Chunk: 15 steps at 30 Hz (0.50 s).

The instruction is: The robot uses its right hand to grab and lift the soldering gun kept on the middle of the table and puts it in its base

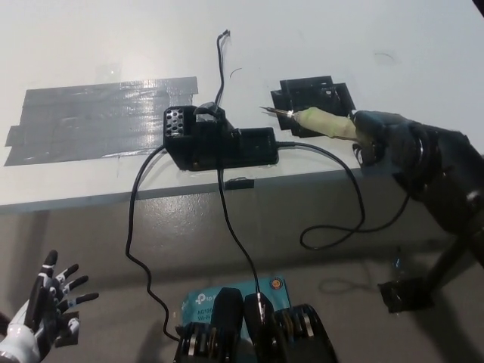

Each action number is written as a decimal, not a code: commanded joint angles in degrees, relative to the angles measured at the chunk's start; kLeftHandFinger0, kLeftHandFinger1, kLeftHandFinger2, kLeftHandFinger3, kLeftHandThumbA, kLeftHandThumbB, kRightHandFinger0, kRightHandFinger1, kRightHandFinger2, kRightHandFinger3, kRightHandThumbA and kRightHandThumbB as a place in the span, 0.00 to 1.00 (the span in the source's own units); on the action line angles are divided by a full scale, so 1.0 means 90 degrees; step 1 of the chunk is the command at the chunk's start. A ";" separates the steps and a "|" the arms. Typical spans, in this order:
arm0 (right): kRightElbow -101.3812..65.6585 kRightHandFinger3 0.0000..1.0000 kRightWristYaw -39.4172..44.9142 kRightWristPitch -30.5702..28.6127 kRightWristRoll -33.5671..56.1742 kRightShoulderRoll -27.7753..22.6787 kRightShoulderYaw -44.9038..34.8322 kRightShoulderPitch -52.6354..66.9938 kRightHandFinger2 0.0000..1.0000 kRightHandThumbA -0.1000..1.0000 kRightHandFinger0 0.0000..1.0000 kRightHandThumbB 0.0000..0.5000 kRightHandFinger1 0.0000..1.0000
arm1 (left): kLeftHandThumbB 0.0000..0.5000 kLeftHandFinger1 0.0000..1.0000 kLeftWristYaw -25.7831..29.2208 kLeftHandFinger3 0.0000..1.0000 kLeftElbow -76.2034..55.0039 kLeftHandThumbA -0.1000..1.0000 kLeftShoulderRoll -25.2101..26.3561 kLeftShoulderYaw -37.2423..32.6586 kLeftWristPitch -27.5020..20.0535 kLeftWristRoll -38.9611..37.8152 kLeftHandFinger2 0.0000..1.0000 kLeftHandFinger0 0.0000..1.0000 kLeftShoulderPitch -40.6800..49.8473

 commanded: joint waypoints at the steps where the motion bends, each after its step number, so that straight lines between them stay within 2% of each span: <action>1: 0.0627 1.00 0.1297 0.0321 0.0178 0.0222 0.0151 -0.0305 1.00 0.32 1.00 1.00 1.00 | 0.63 0.81 -0.0196 1.00 -0.0164 1.00 0.0093 -0.0005 -0.0291 -0.0040 1.00 0.71 0.0001; 3: 0.0468 1.00 0.1015 0.0511 0.0198 0.0220 0.0018 -0.0197 1.00 0.23 1.00 0.98 1.00 | 0.66 0.82 -0.0227 1.00 -0.0153 1.00 0.0094 -0.0042 -0.0302 -0.0021 1.00 0.72 -0.0011; 4: 0.0371 1.00 0.0817 0.0535 0.0198 0.0216 -0.0054 -0.0122 1.00 0.18 1.00 0.92 1.00 | 0.65 0.82 -0.0249 1.00 -0.0180 1.00 0.0098 -0.0063 -0.0294 -0.0014 1.00 0.72 -0.0007; 5: 0.0337 1.00 0.0671 0.0513 0.0149 0.0218 -0.0053 -0.0082 1.00 0.15 0.91 0.82 1.00 | 0.66 0.84 -0.0267 1.00 -0.0183 1.00 0.0104 -0.0080 -0.0303 -0.0004 1.00 0.72 -0.0007; 6: 0.0335 1.00 0.0540 0.0482 0.0081 0.0226 -0.0030 -0.0059 1.00 0.14 0.81 0.85 0.98 | 0.66 0.84 -0.0282 1.00 -0.0171 1.00 0.0115 -0.0098 -0.0323 0.0007 1.00 0.73 -0.0010; 7: 0.0315 1.00 0.0296 0.0438 -0.0073 0.0252 0.0060 -0.0011 1.00 0.13 0.51 0.77 0.57 | 0.69 0.87 -0.0308 1.00 -0.0161 1.00 0.0146 -0.0143 -0.0338 0.0040 1.00 0.77 -0.0014; 8: 0.0313 1.00 0.0266 0.0434 -0.0093 0.0256 0.0068 -0.0005 1.00 0.13 0.43 0.77 0.47 | 0.69 0.87 -0.0308 1.00 -0.0159 1.00 0.0153 -0.0153 -0.0343 0.0039 1.00 0.78 -0.0014; 9: 0.0164 1.00 0.0188 0.0478 -0.0210 0.0177 0.0133 0.0084 0.96 0.16 0.34 0.78 0.41 | 0.70 0.88 -0.0297 1.00 -0.0150 1.00 0.0124 -0.0209 -0.0319 0.0070 1.00 0.79 -0.0059; 10: 0.0136 1.00 0.0021 0.0524 -0.0408 0.0205 0.0272 0.0135 0.74 0.17 0.23 0.80 0.30 | 0.72 0.93 -0.0338 1.00 -0.0131 1.00 0.0152 -0.0246 -0.0297 0.0072 1.00 0.85 -0.0071; 11: 0.0084 1.00 -0.0071 0.0553 -0.0558 0.0199 0.0378 0.0177 0.56 0.17 0.13 0.79 0.20 | 0.71 0.97 -0.0361 1.00 -0.0124 1.00 0.0163 -0.0279 -0.0294 0.0079 1.00 0.90 -0.0080; 13: 0.0011 1.00 -0.0093 0.0644 -0.0893 0.0177 0.0696 0.0230 0.45 0.19 0.05 0.76 0.13 | 0.69 1.00 -0.0429 1.00 -0.0106 1.00 0.0210 -0.0360 -0.0376 0.0117 1.00 0.92 -0.0076; 14: 0.0040 1.00 -0.0090 0.0762 -0.0966 0.0204 0.0790 0.0246 0.41 0.10 0.00 0.73 0.09 | 0.69 1.00 -0.0447 1.00 -0.0090 1.00 0.0224 -0.0383 -0.0394 0.0115 1.00 0.95 -0.0075; 15: -0.0038 1.00 -0.0176 0.0836 -0.1013 0.0198 0.0834 0.0312 0.29 0.02 0.00 0.72 0.02 | 0.69 1.00 -0.0447 1.00 -0.0098 1.00 0.0248 -0.0418 -0.0386 0.0143 1.00 0.96 -0.0074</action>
